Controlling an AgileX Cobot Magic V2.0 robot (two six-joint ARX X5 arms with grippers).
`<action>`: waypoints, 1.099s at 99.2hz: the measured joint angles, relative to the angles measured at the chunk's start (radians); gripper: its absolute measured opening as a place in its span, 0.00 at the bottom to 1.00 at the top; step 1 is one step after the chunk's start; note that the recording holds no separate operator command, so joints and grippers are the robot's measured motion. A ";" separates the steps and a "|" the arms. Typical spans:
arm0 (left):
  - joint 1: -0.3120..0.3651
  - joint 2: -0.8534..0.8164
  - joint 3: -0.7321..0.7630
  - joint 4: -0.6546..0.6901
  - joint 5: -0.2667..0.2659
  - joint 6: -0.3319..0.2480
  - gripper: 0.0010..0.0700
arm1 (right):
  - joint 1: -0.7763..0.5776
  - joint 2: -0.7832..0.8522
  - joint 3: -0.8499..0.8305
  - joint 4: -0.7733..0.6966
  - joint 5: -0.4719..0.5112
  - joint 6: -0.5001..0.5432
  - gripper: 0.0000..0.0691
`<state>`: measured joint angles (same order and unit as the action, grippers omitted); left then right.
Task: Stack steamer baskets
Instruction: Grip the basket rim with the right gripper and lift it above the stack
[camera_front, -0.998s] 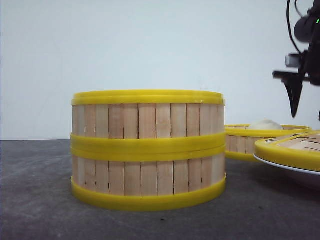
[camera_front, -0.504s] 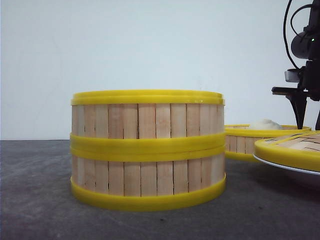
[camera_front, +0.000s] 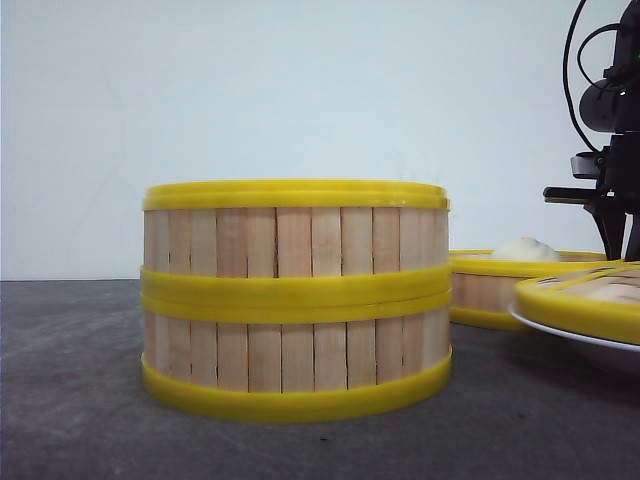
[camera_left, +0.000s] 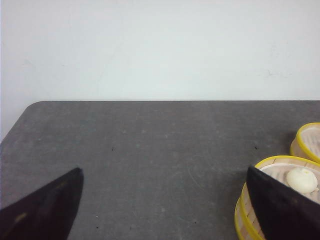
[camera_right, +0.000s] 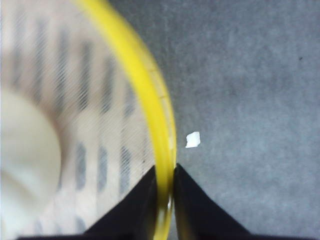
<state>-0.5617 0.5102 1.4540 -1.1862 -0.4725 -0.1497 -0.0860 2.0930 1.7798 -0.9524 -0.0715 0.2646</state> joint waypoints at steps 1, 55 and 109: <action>0.000 0.000 0.000 0.000 0.000 0.000 0.90 | 0.000 0.000 0.000 0.000 0.000 -0.002 0.04; 0.000 0.000 0.000 -0.003 0.000 0.001 0.90 | 0.015 0.015 0.416 -0.101 -0.085 -0.015 0.04; 0.000 0.000 0.000 0.116 0.044 0.026 0.90 | 0.349 0.009 0.714 -0.400 -0.087 -0.164 0.04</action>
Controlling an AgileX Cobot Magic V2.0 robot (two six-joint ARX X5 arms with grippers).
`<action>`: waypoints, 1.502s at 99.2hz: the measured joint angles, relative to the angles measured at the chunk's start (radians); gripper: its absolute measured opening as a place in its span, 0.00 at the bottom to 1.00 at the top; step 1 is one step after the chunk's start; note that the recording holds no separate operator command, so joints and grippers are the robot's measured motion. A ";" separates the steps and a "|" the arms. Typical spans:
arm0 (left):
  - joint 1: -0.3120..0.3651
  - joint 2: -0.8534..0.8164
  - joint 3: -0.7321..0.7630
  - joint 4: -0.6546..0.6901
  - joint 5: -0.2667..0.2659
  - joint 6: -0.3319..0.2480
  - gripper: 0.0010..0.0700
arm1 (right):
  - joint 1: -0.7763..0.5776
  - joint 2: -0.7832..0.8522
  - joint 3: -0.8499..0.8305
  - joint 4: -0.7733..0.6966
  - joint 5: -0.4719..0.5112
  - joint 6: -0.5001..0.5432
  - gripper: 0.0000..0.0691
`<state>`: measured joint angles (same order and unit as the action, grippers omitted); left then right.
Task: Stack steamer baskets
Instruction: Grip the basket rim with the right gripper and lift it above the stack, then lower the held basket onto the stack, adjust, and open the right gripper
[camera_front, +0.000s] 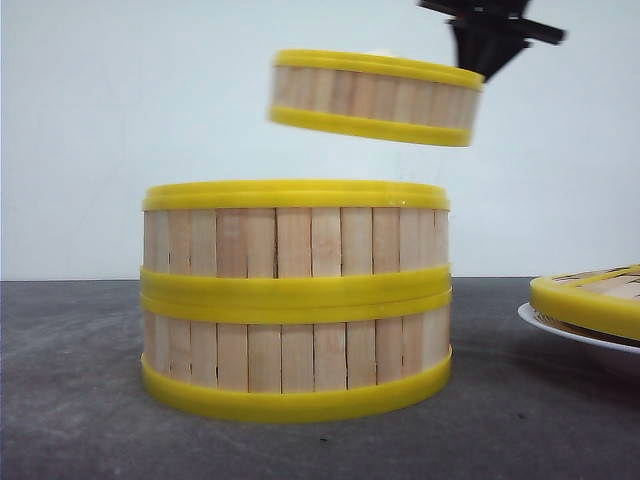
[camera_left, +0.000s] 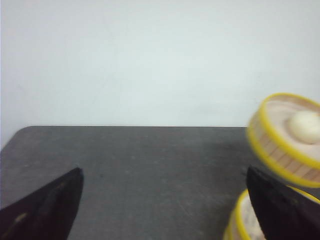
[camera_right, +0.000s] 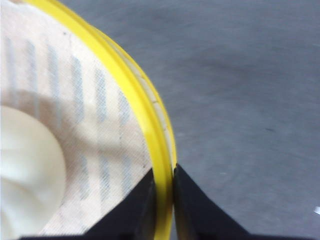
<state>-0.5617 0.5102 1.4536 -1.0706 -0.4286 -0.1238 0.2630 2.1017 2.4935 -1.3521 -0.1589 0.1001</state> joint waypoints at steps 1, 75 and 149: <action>0.000 0.000 0.000 0.000 0.004 0.000 0.90 | 0.007 0.000 0.000 0.000 0.000 0.000 0.04; -0.002 0.000 0.000 0.008 0.016 0.000 0.90 | 0.157 -0.203 -0.359 -0.002 -0.020 -0.019 0.04; -0.002 0.000 0.000 0.032 0.042 0.000 0.90 | 0.220 -0.145 -0.441 -0.001 -0.015 -0.022 0.04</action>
